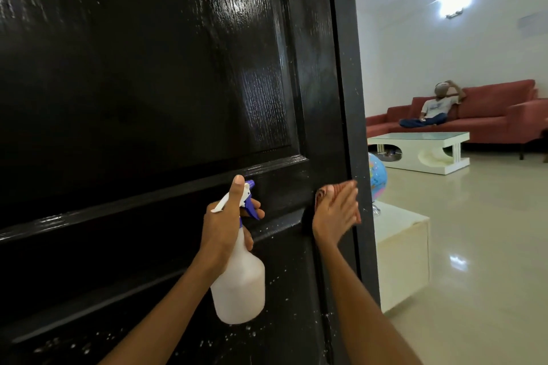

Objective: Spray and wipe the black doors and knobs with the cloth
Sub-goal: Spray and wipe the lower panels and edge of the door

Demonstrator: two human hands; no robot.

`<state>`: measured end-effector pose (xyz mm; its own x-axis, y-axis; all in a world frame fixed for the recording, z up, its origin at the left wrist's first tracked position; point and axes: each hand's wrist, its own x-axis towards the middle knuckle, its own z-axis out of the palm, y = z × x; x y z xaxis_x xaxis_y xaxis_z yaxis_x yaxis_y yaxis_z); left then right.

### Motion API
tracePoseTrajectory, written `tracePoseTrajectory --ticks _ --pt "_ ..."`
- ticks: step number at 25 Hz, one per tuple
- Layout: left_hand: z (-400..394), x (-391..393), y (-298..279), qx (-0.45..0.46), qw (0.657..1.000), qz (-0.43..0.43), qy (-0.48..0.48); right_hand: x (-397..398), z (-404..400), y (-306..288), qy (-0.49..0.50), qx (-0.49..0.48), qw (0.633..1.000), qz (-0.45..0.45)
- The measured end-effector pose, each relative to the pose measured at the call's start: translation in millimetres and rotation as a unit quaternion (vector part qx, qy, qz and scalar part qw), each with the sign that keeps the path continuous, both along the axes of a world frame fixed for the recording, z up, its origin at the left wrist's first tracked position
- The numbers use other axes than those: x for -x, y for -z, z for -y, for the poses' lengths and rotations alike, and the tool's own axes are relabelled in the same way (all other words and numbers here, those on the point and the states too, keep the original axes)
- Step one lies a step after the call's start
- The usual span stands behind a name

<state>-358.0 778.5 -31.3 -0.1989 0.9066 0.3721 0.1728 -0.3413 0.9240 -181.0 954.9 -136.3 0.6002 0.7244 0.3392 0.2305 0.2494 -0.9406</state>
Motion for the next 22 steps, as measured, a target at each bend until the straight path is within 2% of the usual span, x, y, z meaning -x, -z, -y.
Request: tracePoseTrajectory --ticks 3,5,6,8,10,12,14,15,16,17,19,21,22 --pt "5 -5 14 0.016 1.0 0.007 0.001 9 9 49 -0.02 0.087 0.991 -0.097" --pt "9 -4 18 0.018 1.0 0.011 -0.001 10 8 36 -0.024 0.104 0.988 -0.113" --pt "13 -3 19 0.016 1.0 0.013 -0.003 11 8 23 -0.013 0.088 0.992 -0.093" --pt "19 4 20 0.008 1.0 0.017 -0.009 23 13 -12 0.001 0.019 1.0 0.001" --pt "27 12 25 -0.007 0.999 0.018 -0.03 51 24 -51 -0.022 -0.077 0.989 0.128" --pt "35 21 30 -0.022 0.998 0.02 -0.054 86 42 -67 -0.036 -0.167 0.945 0.278" --pt "41 30 35 -0.025 0.997 0.021 -0.074 97 50 -57 -0.053 -0.237 0.882 0.404" --pt "43 34 36 -0.025 0.996 0.021 -0.078 87 44 -49 -0.054 -0.252 0.86 0.44" --pt "45 37 37 -0.024 0.997 0.019 -0.077 73 37 -40 -0.041 -0.243 0.859 0.448" --pt "46 40 37 -0.024 0.997 0.017 -0.075 56 29 -34 -0.019 -0.206 0.885 0.417" --pt "50 45 37 -0.025 0.997 0.011 -0.073 26 17 -27 0.001 -0.09 0.963 0.255" --pt "55 50 38 -0.027 0.997 0.003 -0.075 12 12 -23 -0.016 -0.01 0.993 0.114" --pt "59 54 39 -0.025 0.997 0.002 -0.078 14 14 -24 -0.021 0.011 0.996 0.081"
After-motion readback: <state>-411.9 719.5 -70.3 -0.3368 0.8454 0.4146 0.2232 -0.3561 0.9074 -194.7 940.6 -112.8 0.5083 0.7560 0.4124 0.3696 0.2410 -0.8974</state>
